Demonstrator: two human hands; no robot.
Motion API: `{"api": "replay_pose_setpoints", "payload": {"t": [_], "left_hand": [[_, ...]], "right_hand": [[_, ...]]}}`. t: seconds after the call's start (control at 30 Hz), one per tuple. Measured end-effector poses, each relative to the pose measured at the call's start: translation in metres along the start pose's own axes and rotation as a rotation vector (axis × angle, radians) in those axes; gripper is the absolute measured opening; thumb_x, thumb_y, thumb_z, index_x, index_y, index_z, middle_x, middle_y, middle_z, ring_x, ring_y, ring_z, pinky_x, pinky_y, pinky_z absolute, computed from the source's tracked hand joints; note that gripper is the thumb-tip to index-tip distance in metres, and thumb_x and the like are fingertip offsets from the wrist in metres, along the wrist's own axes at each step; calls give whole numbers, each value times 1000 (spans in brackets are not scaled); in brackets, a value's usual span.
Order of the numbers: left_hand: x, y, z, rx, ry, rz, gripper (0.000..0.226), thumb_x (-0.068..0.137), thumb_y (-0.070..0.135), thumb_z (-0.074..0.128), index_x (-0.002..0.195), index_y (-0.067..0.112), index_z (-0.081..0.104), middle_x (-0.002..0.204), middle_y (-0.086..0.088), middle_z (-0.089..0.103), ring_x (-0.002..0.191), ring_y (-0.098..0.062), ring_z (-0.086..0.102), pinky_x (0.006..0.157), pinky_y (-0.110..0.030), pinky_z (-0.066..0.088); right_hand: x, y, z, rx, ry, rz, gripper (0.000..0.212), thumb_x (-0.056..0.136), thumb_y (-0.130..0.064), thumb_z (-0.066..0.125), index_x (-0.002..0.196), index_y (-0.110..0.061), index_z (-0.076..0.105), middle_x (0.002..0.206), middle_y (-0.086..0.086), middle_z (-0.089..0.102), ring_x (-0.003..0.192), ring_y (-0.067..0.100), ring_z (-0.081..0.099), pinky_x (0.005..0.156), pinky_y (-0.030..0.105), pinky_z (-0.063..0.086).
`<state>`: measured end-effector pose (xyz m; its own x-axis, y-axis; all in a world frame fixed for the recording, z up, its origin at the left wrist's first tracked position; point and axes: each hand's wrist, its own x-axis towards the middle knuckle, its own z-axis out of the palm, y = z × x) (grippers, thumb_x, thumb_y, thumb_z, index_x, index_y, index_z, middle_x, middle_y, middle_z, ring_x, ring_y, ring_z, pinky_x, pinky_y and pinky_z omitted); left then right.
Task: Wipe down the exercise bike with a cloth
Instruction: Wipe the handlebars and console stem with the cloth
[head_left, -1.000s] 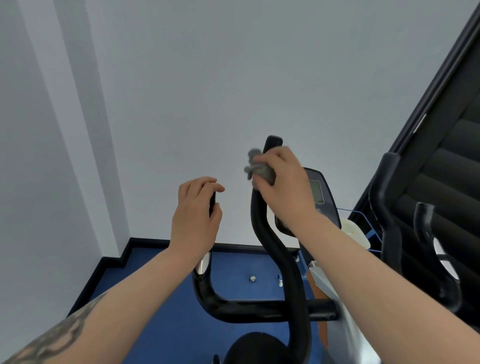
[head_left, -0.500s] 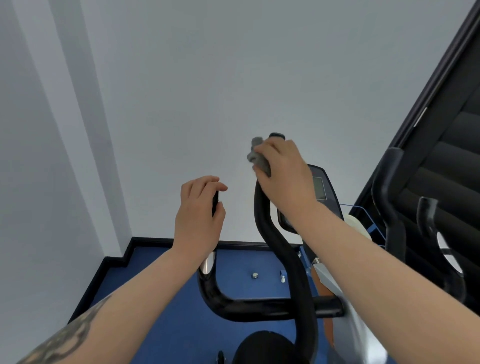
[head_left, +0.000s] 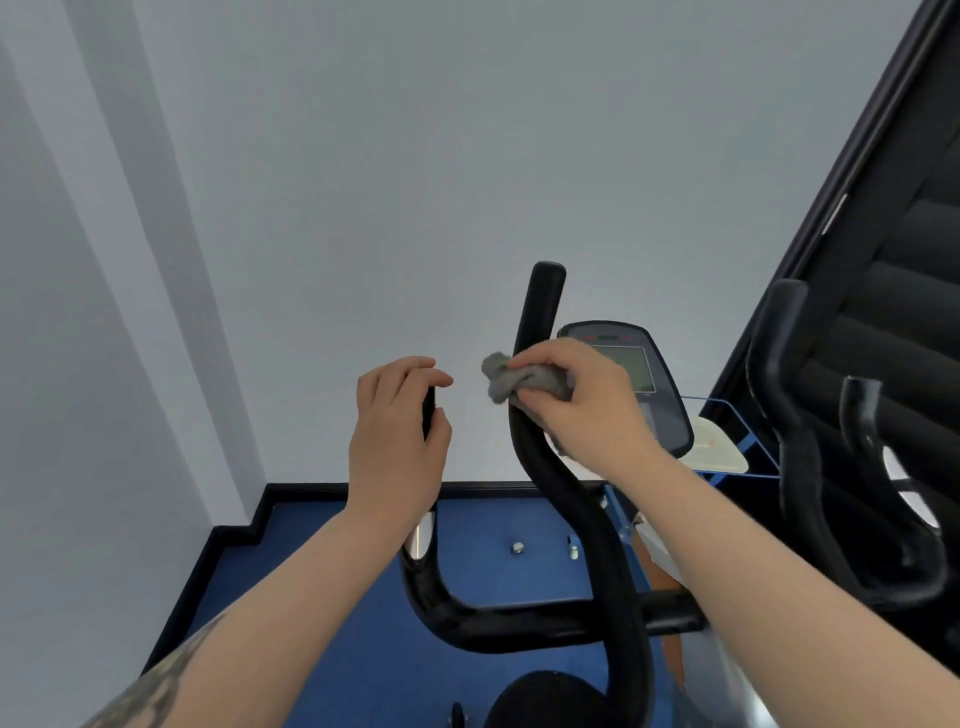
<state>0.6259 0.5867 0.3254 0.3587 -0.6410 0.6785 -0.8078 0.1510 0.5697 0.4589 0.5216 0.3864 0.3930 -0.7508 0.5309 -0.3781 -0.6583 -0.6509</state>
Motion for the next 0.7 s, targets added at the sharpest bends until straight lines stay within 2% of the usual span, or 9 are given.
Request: {"api": "replay_pose_setpoints", "payload": {"t": [0.1,0.17,0.3,0.33,0.4,0.43,0.5,0.6,0.7], "left_hand": [[0,1,0,-3,0,-15,36,84,1,58,108,27,59,122,20,50,115,3,29,71,-1,34],[0,2,-1,-2,-1,-17,36,84,0,58,108,27,59,123,20,50,115,2,29,72,0,34],[0,2,-1,-2,1,-10,36,83,-2,59,107,24,60,122,17,51,115,0,29,79,5,29],[0,3,-1,0,1,-9,36,82,-2,59,107,24,60,121,17,51,114,0,29,80,6,28],[0,3,0,1,-2,-9,36,82,-2,59,107,24,60,121,18,50,114,0,29,79,6,28],[0,3,0,0,-3,-9,35,83,-2,59,107,24,60,121,17,50,114,0,30,79,6,28],[0,3,-1,4,-7,-9,35,83,-2,59,108,23,61,122,16,51,115,0,29,79,4,30],[0,3,-1,3,-9,-16,35,84,-1,59,108,24,60,122,17,50,116,1,29,77,4,31],[0,4,-1,-11,-4,-21,36,83,-2,59,107,25,60,121,19,49,115,2,28,77,5,31]], "right_hand": [[29,-5,-14,217,256,3,28,84,-1,64,100,-23,65,107,-6,62,98,9,61,82,31,52],[35,-6,-11,218,294,-58,28,84,2,64,100,-21,62,113,1,57,105,10,56,88,33,50],[8,11,3,122,174,-58,30,79,9,65,96,-16,63,110,7,53,101,-4,50,87,15,42],[6,14,2,145,190,-56,30,80,8,65,95,-18,63,109,4,53,99,-5,51,85,14,42],[18,15,-4,194,341,-65,29,82,2,66,96,-23,61,108,-1,51,98,-4,52,84,13,43],[27,12,-7,208,413,-66,27,83,-2,66,97,-25,59,108,-3,50,99,-1,53,85,16,45],[38,8,-4,234,454,-37,26,86,-5,64,101,-24,56,108,-5,51,102,11,55,91,28,47],[18,16,14,266,373,102,22,89,-6,63,97,-23,52,103,6,59,96,21,59,87,37,50],[13,19,5,258,338,170,20,89,-11,64,90,-28,54,97,7,65,91,22,63,83,43,53]]}}
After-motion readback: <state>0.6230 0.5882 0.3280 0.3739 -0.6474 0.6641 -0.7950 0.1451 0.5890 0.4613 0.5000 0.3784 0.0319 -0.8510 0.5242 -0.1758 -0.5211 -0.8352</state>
